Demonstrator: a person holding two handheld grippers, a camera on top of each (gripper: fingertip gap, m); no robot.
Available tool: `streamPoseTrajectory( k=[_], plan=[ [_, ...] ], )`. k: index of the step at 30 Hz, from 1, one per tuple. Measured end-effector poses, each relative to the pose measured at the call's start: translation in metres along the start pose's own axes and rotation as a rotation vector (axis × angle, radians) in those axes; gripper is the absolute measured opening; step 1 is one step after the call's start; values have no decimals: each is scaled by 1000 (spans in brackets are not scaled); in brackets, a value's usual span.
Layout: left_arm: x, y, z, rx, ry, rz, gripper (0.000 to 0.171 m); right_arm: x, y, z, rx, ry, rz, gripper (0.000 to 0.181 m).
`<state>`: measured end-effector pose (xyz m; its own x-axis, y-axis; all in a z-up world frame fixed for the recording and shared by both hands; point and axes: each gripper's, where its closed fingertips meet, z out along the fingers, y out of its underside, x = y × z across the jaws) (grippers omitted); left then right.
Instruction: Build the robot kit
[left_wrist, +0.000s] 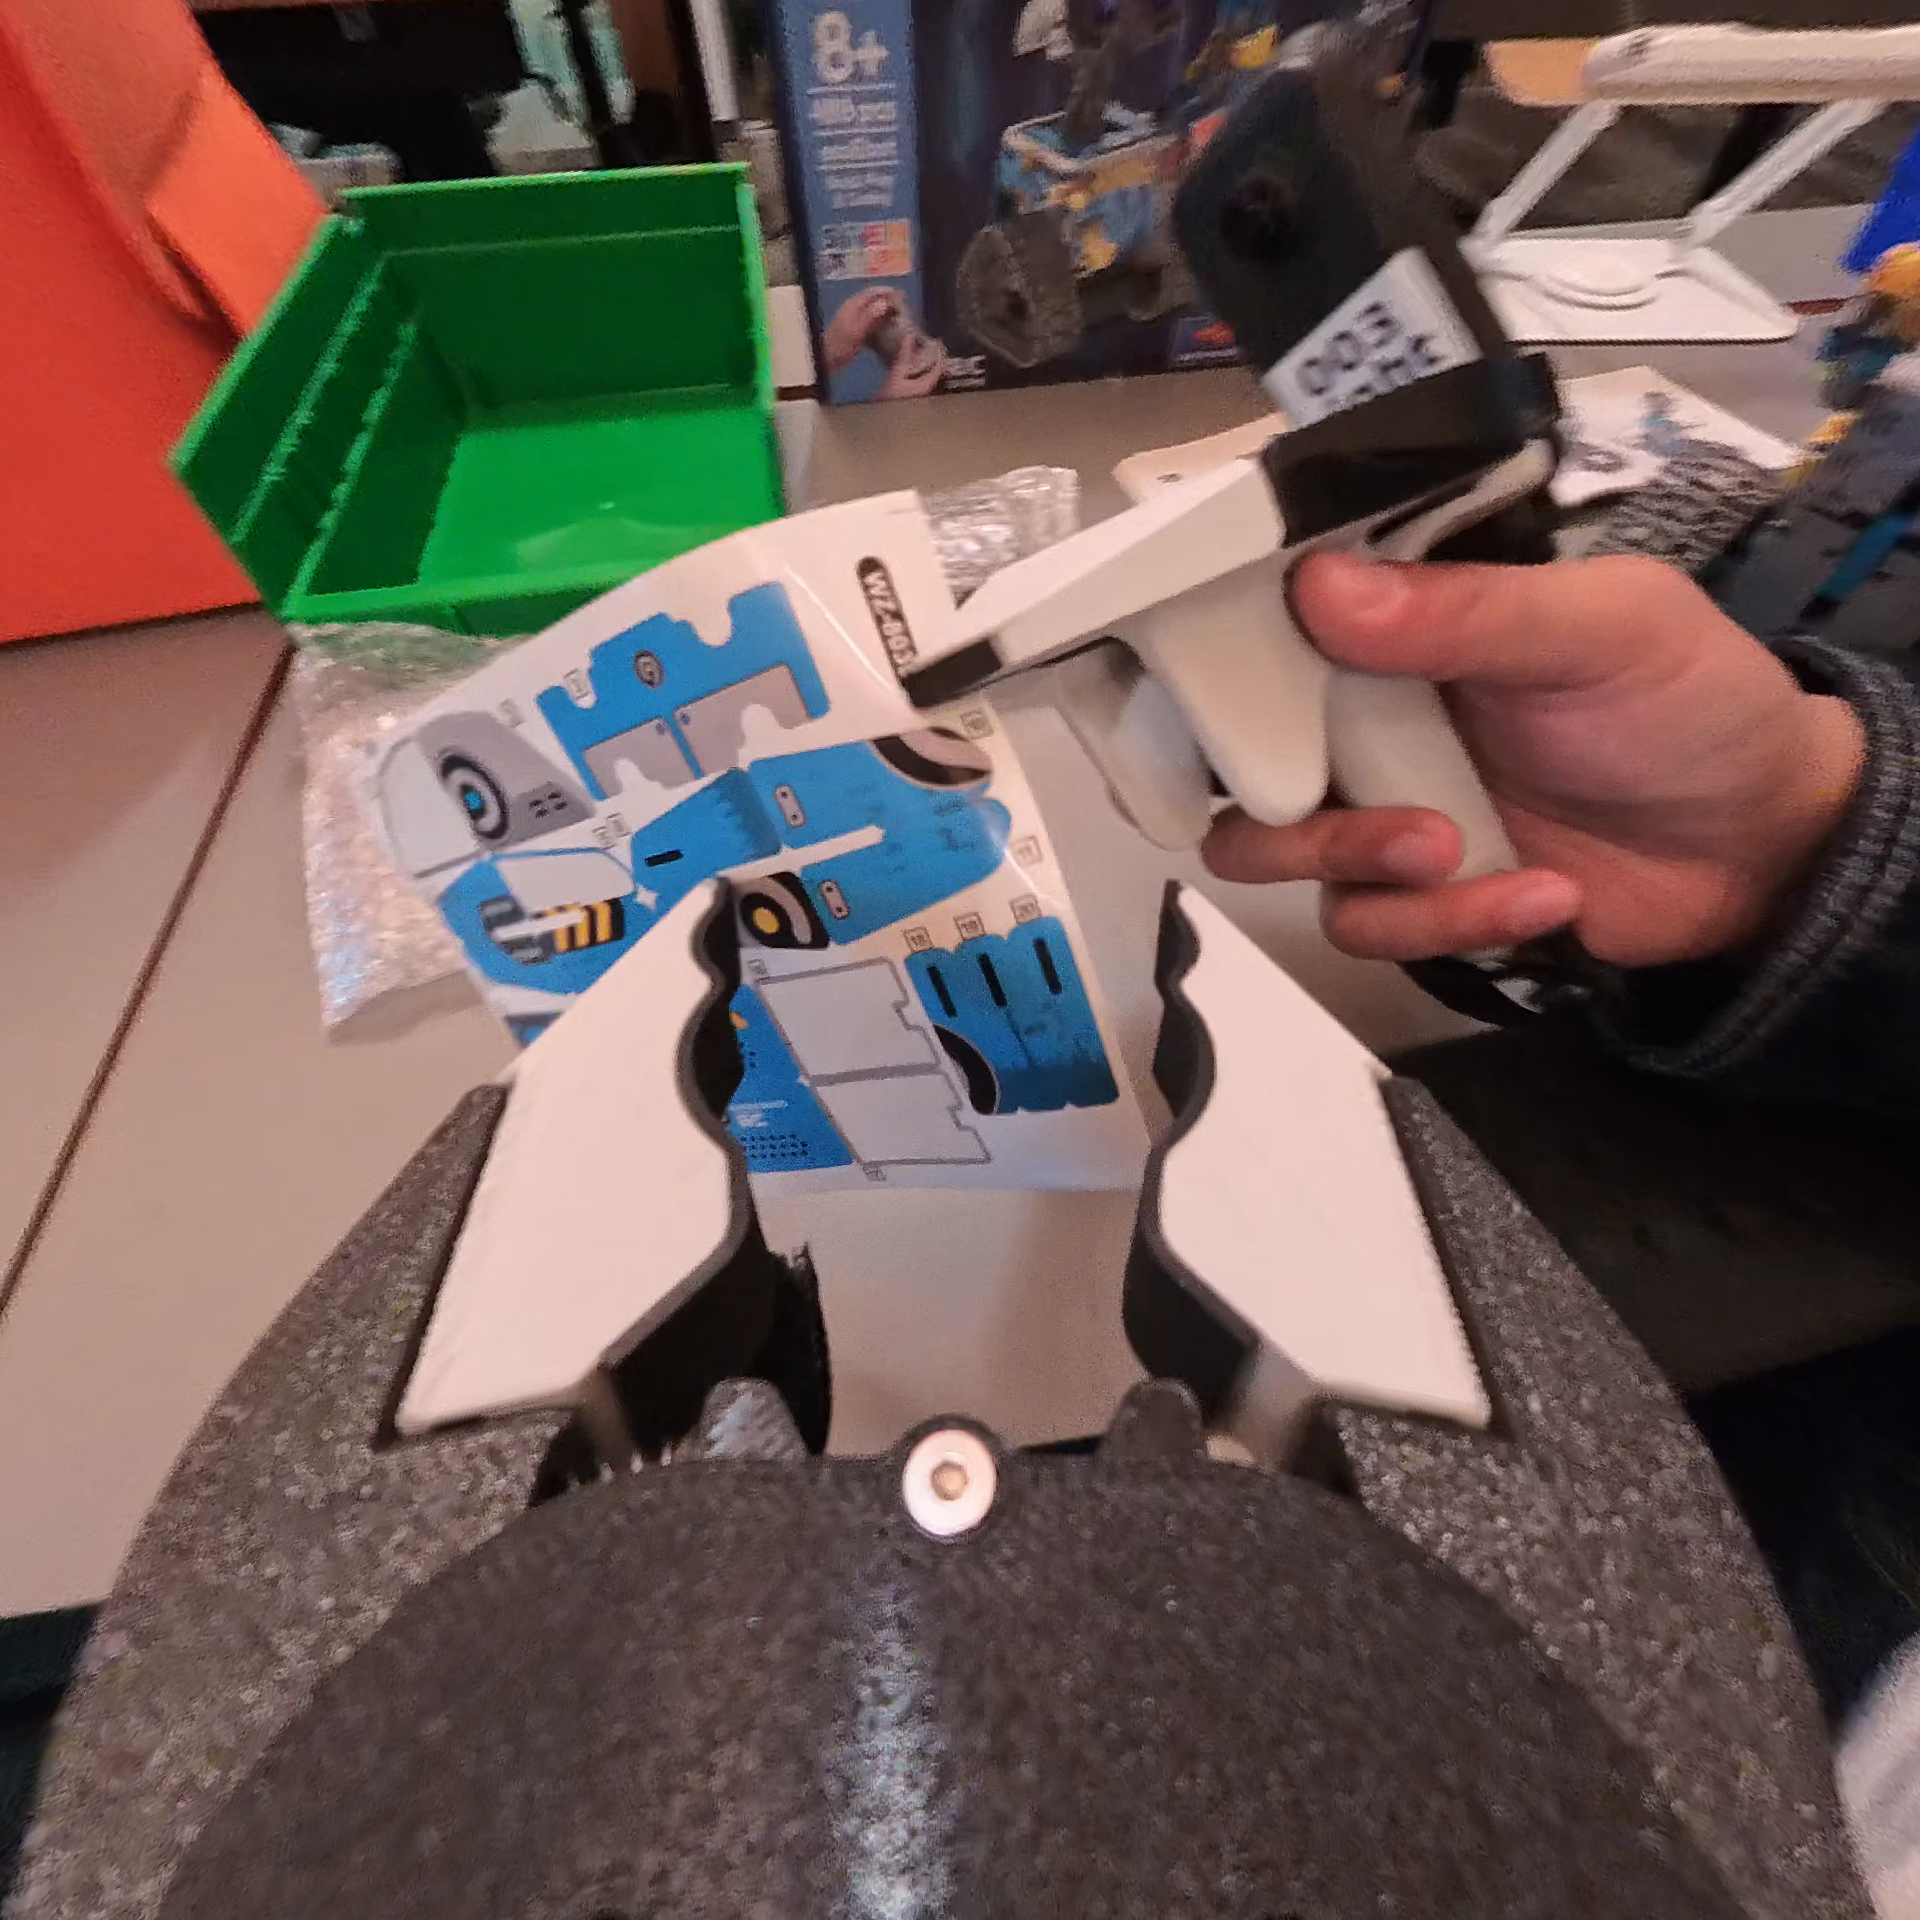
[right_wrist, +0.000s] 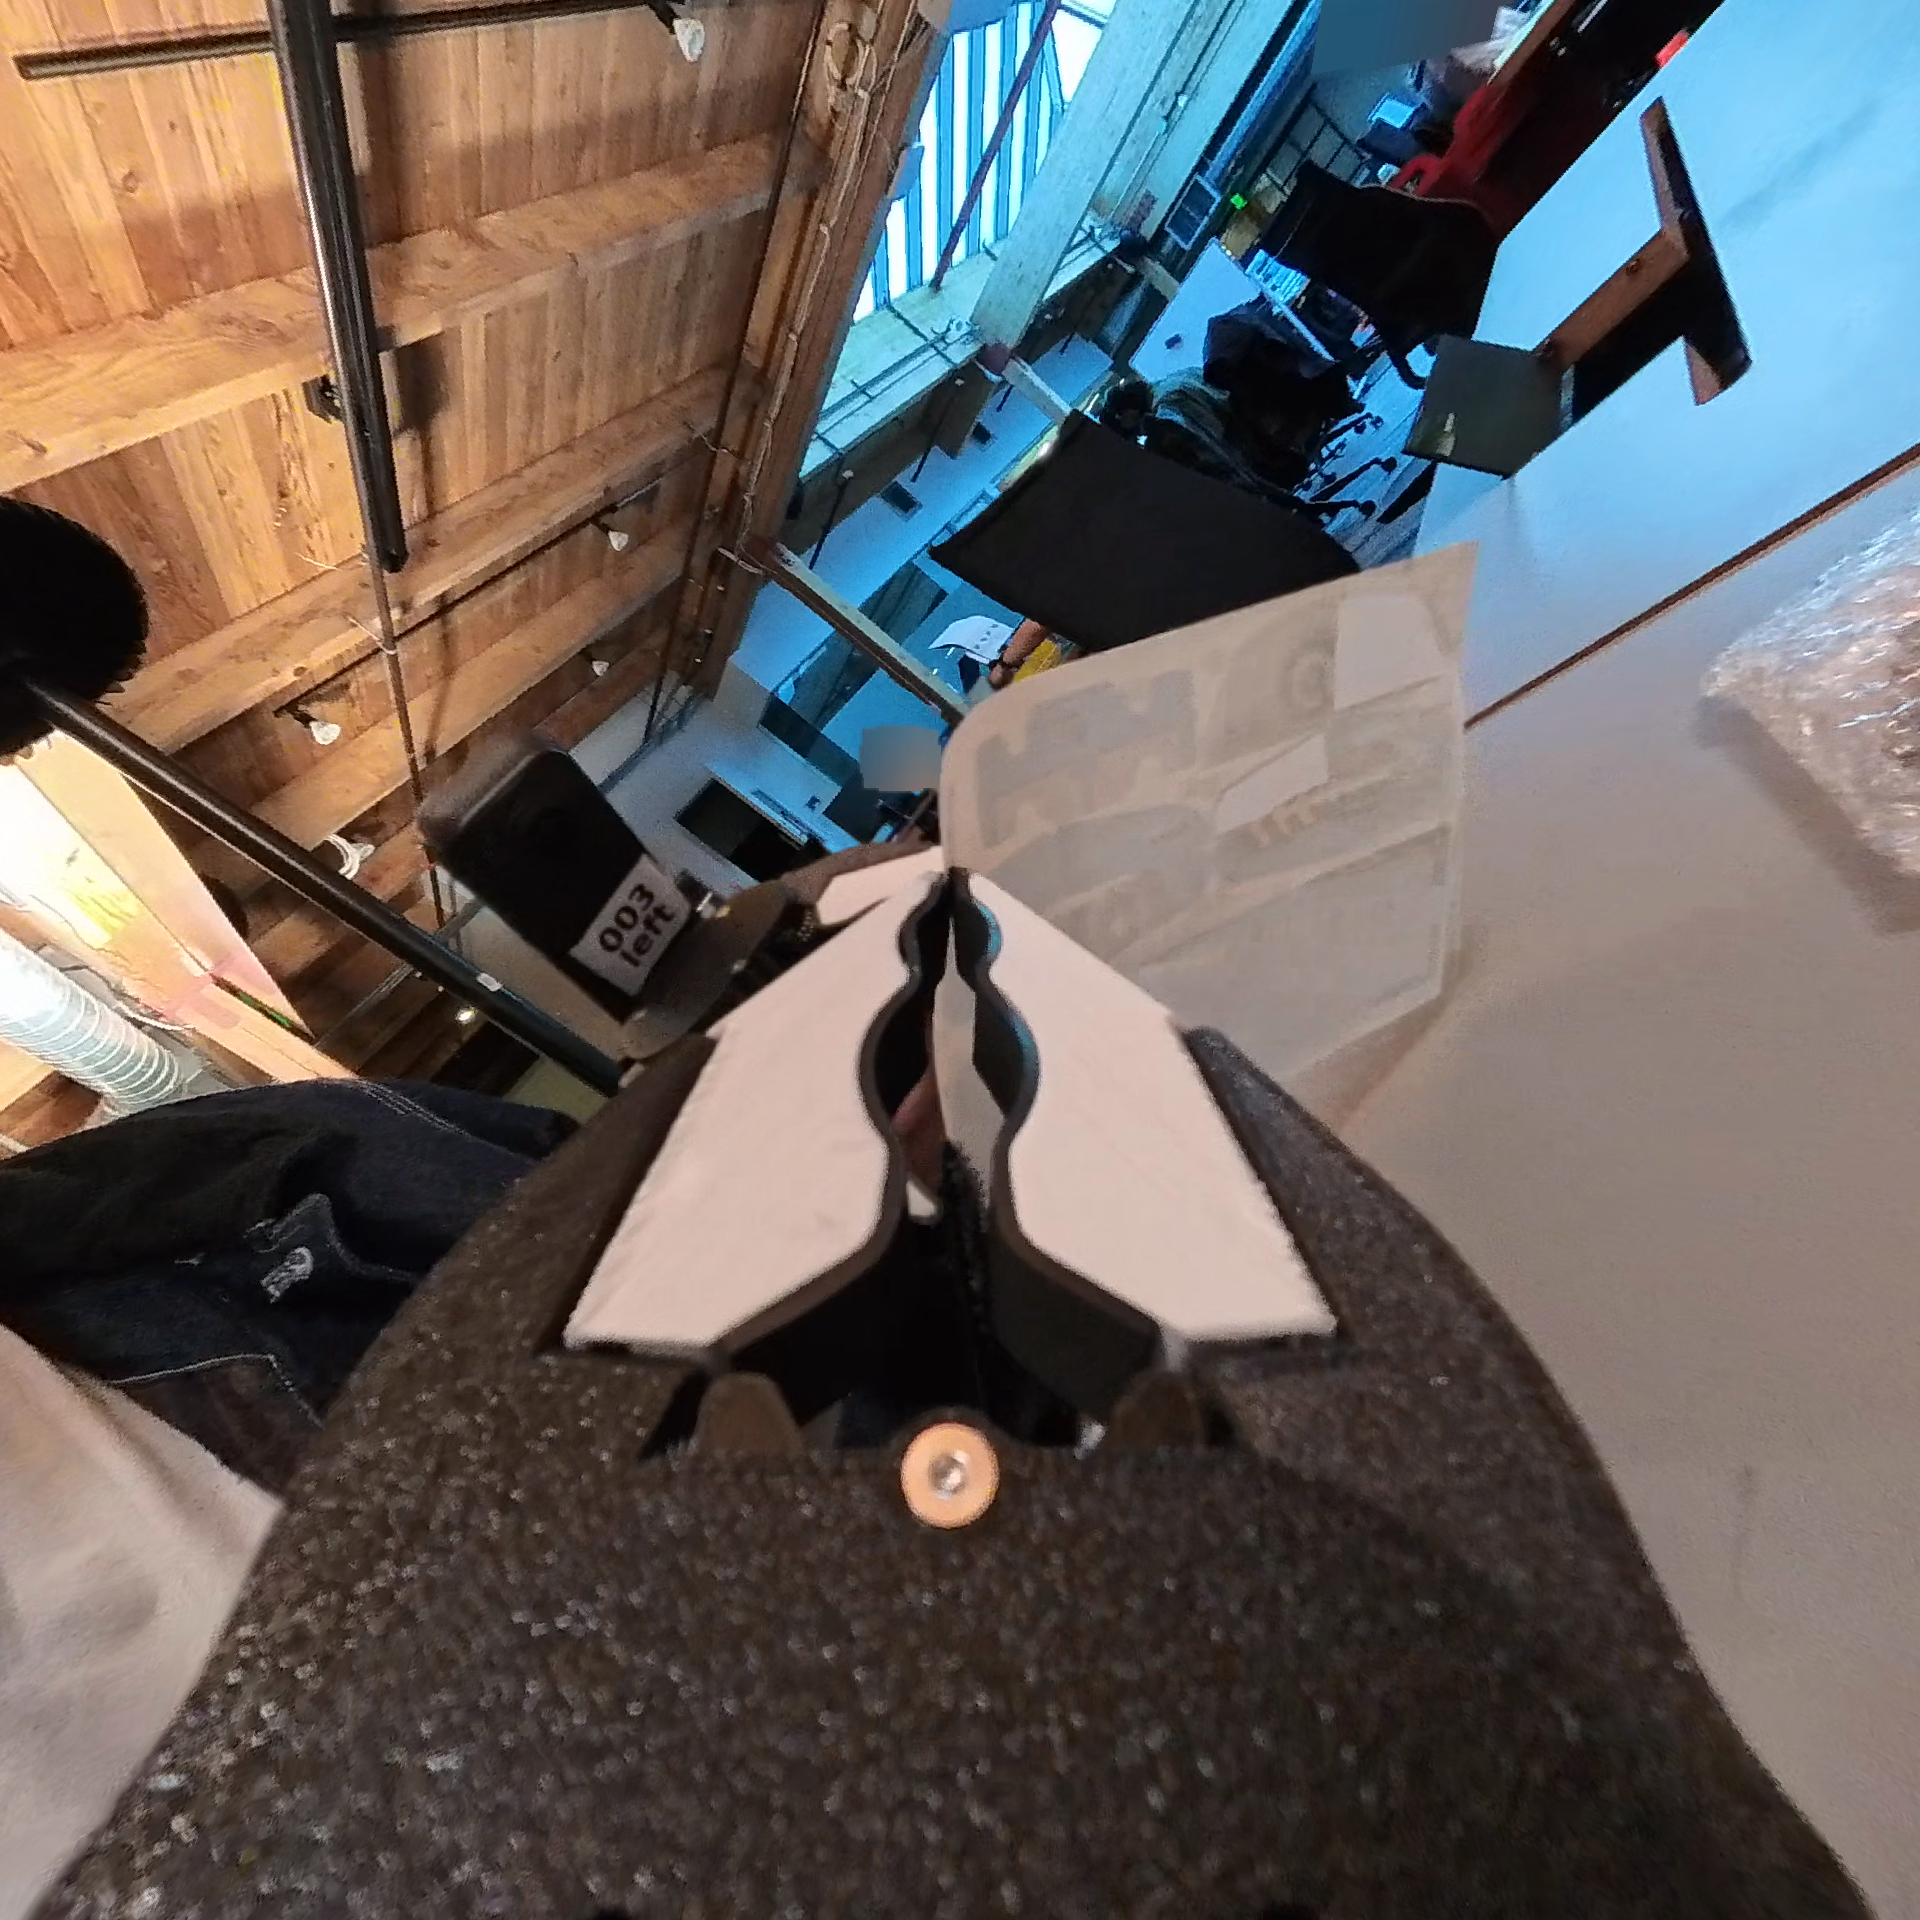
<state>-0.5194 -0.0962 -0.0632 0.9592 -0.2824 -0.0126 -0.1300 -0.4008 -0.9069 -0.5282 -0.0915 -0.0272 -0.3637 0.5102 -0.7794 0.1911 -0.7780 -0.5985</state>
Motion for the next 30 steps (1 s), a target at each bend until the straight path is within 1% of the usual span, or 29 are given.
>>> streamPoseTrajectory(
  k=[1,2,6,8,11,14,15,18,19,21,23,26,28,30],
  plan=[
    [-4,0,3,-2,-47,2,80,1,0,0,0,8,-11,0],
    [-7,-1,4,-1,-90,5,75,1,-1,0,4,10,-18,0],
    [-11,-2,7,-3,-180,66,39,-2,-4,-2,21,-13,-9,0],
    [-8,-6,5,18,-192,109,26,-3,-6,-4,31,-12,-21,0],
    [-7,-10,1,26,-235,175,15,2,-8,-5,31,31,-57,0],
    [-8,-12,-2,36,-283,236,7,1,-8,-5,30,36,-70,0],
    [-10,-12,-3,37,-309,256,2,2,-8,-4,30,43,-73,1],
    [-20,-11,-4,39,-392,277,0,2,-2,0,6,61,-103,19],
    [-24,-11,-5,41,-410,271,0,2,2,3,-11,73,-114,23],
    [-30,-8,-3,29,-433,262,0,6,6,5,-25,119,-155,22],
    [-32,-5,-2,24,-441,252,0,4,3,6,4,138,-192,19],
    [-32,-3,1,8,-487,302,0,4,3,8,5,147,-186,21],
    [-31,-4,2,5,-511,328,0,13,5,7,-6,199,-190,20],
    [-31,-4,3,9,-517,326,0,15,5,6,-3,203,-184,7]
  ],
)
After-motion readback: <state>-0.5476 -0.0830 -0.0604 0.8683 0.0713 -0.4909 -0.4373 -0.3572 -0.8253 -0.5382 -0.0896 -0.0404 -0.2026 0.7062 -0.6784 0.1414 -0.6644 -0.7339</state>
